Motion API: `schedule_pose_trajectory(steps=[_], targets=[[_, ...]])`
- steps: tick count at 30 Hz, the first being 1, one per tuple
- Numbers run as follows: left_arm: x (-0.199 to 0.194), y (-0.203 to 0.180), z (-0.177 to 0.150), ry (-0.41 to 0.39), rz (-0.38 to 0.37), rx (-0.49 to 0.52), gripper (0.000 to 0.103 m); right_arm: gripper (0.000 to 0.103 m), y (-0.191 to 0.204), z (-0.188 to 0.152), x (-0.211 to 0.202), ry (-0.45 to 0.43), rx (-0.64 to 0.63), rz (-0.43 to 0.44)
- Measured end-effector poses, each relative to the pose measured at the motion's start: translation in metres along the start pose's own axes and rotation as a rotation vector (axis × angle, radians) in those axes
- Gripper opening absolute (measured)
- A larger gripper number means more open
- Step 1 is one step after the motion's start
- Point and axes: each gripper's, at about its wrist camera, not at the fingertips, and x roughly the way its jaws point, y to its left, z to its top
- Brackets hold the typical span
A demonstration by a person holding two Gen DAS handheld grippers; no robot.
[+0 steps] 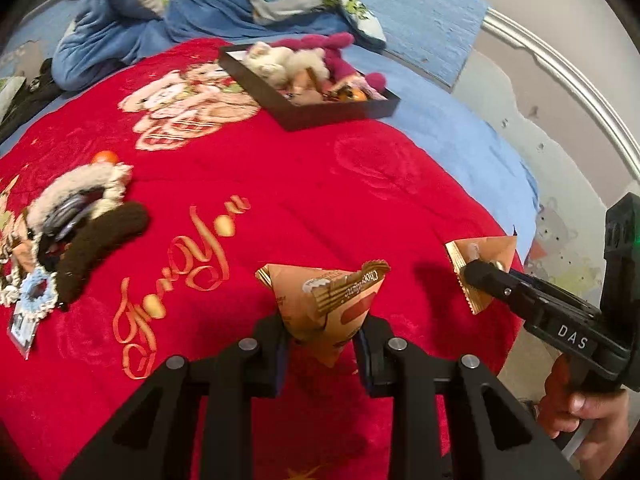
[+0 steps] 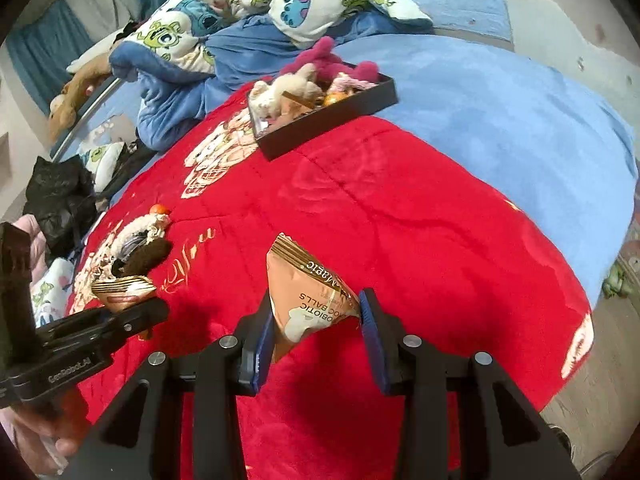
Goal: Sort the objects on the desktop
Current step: 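Carry both snack packets to the black tray with both tools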
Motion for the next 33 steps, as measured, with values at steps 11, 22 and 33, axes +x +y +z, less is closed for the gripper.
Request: schedule_pose_trajectory(steps=[11, 22, 33], targets=[[0.042, -0.013, 0.022, 0.052, 0.034, -0.033, 0.028, 0.038, -0.022, 0.020, 0.018, 0.026, 0.002, 0.065], [0.083, -0.001, 0.099, 0.024, 0.087, -0.076, 0.028, 0.038, -0.038, 0.082, 0.061, 0.042, -0.031, 0.143], [0.098, 0.011, 0.175, -0.036, 0.095, -0.039, 0.029, 0.038, -0.024, 0.160, 0.096, -0.024, -0.090, 0.180]])
